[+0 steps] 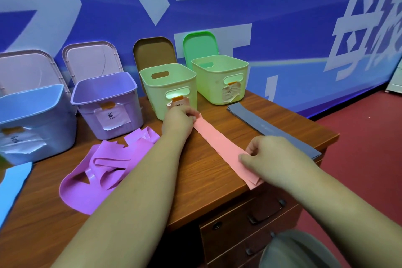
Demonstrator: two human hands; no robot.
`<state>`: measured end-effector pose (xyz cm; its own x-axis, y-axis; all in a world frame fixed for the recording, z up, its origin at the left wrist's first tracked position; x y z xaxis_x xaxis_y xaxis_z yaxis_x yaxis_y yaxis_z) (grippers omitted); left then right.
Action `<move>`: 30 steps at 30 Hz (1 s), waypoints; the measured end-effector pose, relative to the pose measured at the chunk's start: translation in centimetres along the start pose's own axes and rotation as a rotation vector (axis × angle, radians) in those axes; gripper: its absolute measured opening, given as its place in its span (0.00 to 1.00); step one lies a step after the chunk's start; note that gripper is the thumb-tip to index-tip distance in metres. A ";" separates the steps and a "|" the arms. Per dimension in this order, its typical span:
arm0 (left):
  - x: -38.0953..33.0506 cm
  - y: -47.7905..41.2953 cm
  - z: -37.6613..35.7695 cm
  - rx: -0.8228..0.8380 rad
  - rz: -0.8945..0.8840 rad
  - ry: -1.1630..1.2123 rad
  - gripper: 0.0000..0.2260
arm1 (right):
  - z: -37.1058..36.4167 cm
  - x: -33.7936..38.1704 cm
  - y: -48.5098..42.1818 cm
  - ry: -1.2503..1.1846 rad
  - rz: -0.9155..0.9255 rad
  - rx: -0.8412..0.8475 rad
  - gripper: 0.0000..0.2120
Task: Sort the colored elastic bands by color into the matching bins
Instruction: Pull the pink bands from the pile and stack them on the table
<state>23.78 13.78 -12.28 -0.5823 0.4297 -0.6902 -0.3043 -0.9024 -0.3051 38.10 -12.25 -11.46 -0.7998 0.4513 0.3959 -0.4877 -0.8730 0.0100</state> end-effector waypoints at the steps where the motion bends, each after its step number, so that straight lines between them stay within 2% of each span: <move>1: 0.0 0.0 0.0 0.001 0.002 -0.006 0.11 | 0.2 0.1 0.2 0.044 0.003 -0.012 0.12; 5: 0.0 0.1 0.2 0.000 -0.003 -0.021 0.11 | 1.1 0.2 0.9 0.123 0.003 -0.077 0.15; 9: 0.0 0.2 0.2 0.011 -0.002 -0.057 0.13 | 0.8 0.7 1.0 0.099 0.014 -0.049 0.17; 14: -0.2 0.3 0.1 0.024 0.033 -0.109 0.14 | -0.4 1.9 1.7 0.176 0.061 -0.015 0.31; 22: -0.7 0.3 0.1 0.017 0.023 -0.201 0.15 | -0.7 2.6 1.6 0.158 0.052 -0.036 0.25; 30: -1.1 0.4 0.3 -0.019 0.010 -0.244 0.15 | -0.9 2.5 1.4 0.150 0.045 -0.052 0.26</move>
<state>24.12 13.00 -11.47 -0.7509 0.4138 -0.5147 -0.2846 -0.9060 -0.3133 35.08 -12.19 -11.29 -0.8628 0.4375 0.2533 -0.4642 -0.8841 -0.0541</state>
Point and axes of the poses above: each hand's wrist, its own y-axis away from the middle knuckle, its own z-axis out of the back of the hand, x = y × z, the point moved 9 cm from there along -y, towards the middle knuckle, and after that the axes turned 1 degree about -x, right-handed, at the moved point
